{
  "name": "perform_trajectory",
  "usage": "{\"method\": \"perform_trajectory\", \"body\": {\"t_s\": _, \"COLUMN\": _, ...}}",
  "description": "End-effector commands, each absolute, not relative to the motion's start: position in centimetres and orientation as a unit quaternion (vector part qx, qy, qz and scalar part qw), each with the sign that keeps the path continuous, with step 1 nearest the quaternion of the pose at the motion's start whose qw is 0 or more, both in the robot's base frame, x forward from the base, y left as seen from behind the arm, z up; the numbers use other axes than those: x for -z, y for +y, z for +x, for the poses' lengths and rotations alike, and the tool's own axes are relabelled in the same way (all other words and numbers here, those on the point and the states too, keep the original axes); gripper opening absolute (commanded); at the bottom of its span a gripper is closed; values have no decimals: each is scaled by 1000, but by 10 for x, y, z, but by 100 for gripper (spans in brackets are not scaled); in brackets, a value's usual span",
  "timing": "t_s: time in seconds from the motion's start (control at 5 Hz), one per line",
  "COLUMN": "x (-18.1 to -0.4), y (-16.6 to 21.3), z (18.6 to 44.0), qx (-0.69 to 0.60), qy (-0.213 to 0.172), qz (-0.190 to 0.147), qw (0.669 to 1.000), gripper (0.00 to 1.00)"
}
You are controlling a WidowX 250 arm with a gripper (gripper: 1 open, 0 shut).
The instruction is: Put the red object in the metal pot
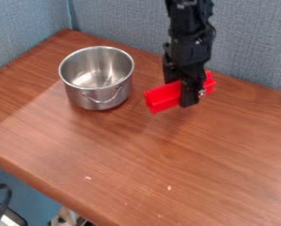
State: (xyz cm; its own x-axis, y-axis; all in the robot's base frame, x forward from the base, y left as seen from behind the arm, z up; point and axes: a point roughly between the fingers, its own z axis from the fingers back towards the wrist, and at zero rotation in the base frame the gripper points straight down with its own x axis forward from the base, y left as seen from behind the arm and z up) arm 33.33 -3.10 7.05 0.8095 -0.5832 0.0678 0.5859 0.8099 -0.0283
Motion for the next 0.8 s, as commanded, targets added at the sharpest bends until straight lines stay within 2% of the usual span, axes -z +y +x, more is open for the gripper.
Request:
{"method": "perform_trajectory", "body": {"t_s": 0.0, "x": -116, "y": -9, "z": 341, "qx": 289, "qy": -64, "qz": -21, "qw": 955, "gripper": 0}}
{"method": "perform_trajectory", "body": {"t_s": 0.4, "x": -135, "y": 91, "z": 323, "qx": 206, "qy": -77, "qz": 5, "qw": 975, "gripper": 0}}
{"method": "perform_trajectory", "body": {"t_s": 0.6, "x": -132, "y": 88, "z": 319, "qx": 246, "qy": -68, "qz": 10, "qw": 967, "gripper": 0}}
